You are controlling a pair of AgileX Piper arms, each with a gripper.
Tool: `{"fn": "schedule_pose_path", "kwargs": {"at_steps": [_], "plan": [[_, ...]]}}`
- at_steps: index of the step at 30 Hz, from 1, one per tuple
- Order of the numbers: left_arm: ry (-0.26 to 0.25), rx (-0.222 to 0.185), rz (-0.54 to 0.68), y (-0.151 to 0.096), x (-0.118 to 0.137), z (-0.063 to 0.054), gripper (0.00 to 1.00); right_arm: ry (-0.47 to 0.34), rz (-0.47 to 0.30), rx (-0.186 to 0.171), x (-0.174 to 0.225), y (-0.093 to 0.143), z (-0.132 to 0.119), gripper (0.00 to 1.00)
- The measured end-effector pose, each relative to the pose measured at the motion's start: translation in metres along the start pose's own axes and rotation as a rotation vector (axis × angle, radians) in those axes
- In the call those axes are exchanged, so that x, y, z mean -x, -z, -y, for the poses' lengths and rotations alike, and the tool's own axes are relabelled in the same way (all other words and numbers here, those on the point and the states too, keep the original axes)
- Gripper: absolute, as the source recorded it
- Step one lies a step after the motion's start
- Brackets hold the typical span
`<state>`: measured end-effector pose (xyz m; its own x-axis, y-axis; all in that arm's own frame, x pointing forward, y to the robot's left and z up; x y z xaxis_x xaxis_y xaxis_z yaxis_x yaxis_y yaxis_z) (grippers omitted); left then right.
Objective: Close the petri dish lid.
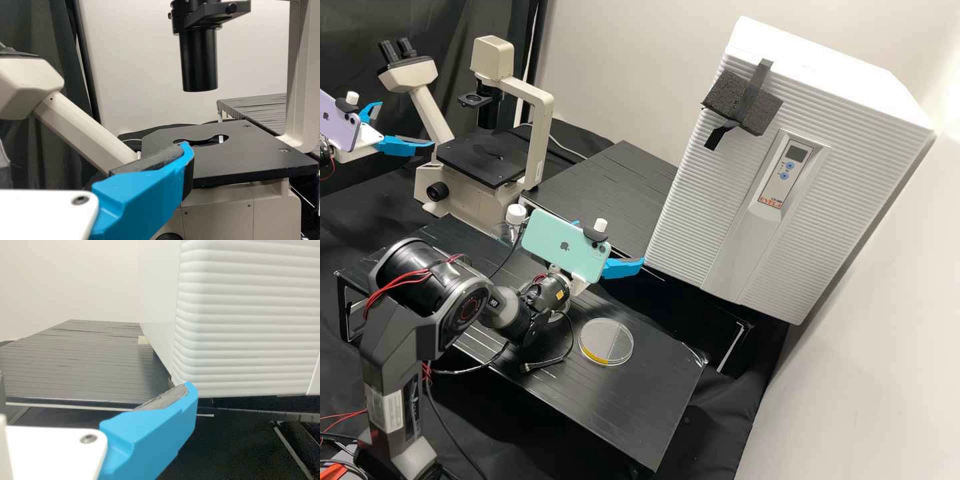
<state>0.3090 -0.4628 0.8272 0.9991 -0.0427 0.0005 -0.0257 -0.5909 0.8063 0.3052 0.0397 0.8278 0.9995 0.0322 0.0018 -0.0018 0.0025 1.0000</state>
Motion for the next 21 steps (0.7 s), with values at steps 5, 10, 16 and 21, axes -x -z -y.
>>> {"fn": "schedule_pose_path", "kwargs": {"at_steps": [5, 10, 16, 21], "plan": [[0.0, 0.0, 0.0, 0.0, 0.0, 0.0, 1.0, 0.0, 0.0, 0.0, 0.0, 0.0, 0.0, 1.0], [0.0, 0.0, 0.0, 0.0, 0.0, 0.0, 1.0, 0.0, 0.002, 0.0, 0.002, -0.001, 0.001, 1.0], [0.0, 0.0, 0.0, 0.0, 0.0, 0.0, 1.0, -0.027, 0.039, 0.0, 0.022, -0.01, -0.008, 1.0], [0.0, 0.0, 0.0, 0.0, 0.0, 0.0, 1.0, -0.118, 0.034, -0.021, 0.048, -0.017, -0.027, 1.0]]}}
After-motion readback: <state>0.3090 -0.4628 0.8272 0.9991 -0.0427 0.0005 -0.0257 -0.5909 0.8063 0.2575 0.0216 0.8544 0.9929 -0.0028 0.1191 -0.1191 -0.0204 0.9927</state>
